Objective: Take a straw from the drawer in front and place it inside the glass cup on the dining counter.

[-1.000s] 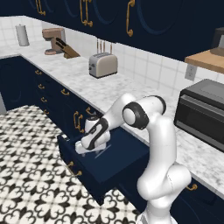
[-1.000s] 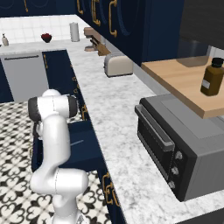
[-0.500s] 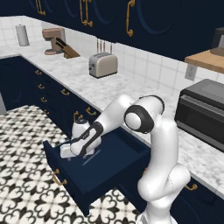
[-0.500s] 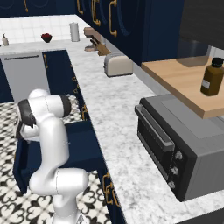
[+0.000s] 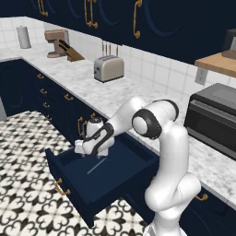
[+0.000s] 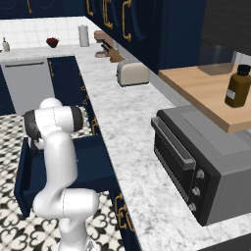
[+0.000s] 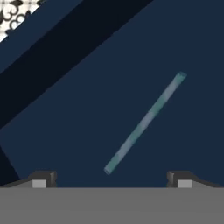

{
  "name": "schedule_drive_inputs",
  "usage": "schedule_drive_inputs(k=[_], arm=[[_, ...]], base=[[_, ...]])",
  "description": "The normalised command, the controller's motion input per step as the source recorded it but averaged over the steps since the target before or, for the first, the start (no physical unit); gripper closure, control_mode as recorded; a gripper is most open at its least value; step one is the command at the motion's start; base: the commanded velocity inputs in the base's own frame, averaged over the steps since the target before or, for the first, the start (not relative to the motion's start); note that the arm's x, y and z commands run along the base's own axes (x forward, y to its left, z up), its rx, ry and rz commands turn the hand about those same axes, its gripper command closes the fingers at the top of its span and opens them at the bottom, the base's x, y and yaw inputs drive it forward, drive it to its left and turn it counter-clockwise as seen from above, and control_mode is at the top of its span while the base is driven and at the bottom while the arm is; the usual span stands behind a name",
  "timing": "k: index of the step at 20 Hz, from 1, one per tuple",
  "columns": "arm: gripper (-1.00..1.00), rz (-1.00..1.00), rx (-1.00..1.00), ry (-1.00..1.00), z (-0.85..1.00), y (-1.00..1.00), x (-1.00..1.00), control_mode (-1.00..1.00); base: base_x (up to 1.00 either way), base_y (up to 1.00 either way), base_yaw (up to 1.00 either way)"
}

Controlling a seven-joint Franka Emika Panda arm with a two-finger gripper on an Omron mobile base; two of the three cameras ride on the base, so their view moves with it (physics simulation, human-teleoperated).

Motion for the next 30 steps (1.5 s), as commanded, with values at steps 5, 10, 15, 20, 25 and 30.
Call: schedule_drive_inputs(k=[5, 10, 15, 20, 25, 30], arm=[[-1.0, -0.22, -0.02, 0.0, -0.07, -0.39, 0.36, -1.0], [-1.0, -0.07, -0.04, 0.0, -0.15, -0.24, 0.1, -1.0], [-1.0, -0.01, -0.02, 0.0, -0.23, -0.3, 0.04, -1.0], [-1.0, 0.0, 0.0, 0.0, -0.29, -0.13, 0.17, -1.0], [-1.0, 0.0, 0.0, 0.0, -0.31, 0.0, 0.32, -1.0], [-1.0, 0.0, 0.0, 0.0, -0.31, 0.0, 0.21, -1.0]], base=[[0.0, 0.0, 0.0], [0.0, 0.0, 0.0], [0.0, 0.0, 0.0], [0.0, 0.0, 0.0], [0.0, 0.0, 0.0], [0.0, 0.0, 0.0]])
